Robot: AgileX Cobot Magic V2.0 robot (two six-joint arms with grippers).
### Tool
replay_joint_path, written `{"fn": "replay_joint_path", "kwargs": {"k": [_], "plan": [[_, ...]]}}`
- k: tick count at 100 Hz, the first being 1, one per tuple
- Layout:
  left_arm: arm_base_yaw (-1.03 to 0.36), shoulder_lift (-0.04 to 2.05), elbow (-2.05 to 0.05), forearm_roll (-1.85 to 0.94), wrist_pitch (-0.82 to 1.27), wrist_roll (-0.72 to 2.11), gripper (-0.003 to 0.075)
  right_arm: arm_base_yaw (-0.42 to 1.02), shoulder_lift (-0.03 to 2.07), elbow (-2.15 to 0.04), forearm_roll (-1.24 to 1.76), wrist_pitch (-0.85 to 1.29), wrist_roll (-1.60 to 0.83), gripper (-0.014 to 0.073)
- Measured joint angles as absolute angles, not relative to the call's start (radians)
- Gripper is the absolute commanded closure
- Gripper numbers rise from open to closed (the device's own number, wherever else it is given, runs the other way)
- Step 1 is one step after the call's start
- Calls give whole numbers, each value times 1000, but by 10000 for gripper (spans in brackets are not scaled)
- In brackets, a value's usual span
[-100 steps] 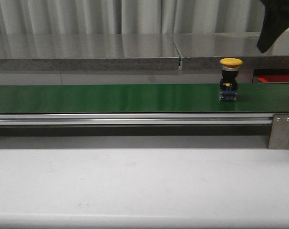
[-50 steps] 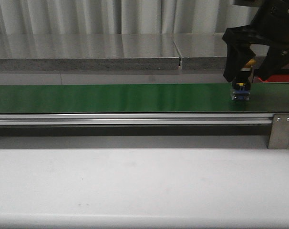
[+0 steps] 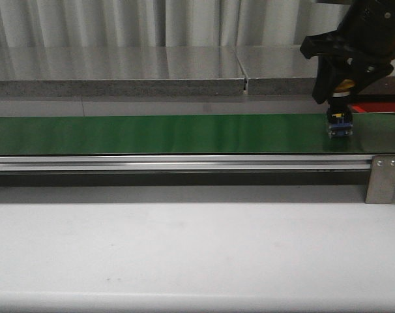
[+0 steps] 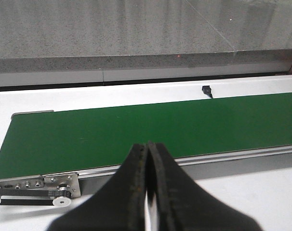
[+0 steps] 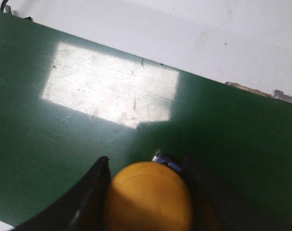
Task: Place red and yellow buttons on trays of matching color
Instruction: 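Lower the right gripper and grasp the yellow button, then carry the yellow button into the yellow tray and open the right gripper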
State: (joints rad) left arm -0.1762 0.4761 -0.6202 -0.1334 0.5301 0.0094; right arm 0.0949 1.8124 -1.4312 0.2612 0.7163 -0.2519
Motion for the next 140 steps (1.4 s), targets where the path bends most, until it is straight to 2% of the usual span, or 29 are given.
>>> {"fn": "replay_joint_path", "kwargs": {"k": [18,35,77,110,140], "plan": [[-176,476,-620,-133,530,9,741,87,1783,-1421,261,724,-252,400],[-176,476,-620,-133,530,9,741,31,1666,-1329,261,697,-252,400],[-176,476,-620,-133,530,9,741,-255,1379,-1104,271,658,-237,400],[-176,476,-620,-133,530,9,741,-482,1366,-999,279,565,-152,400],[-176,476,-620,-133,530,9,741,-513,1444,-894,359,387,-117,400]]}}
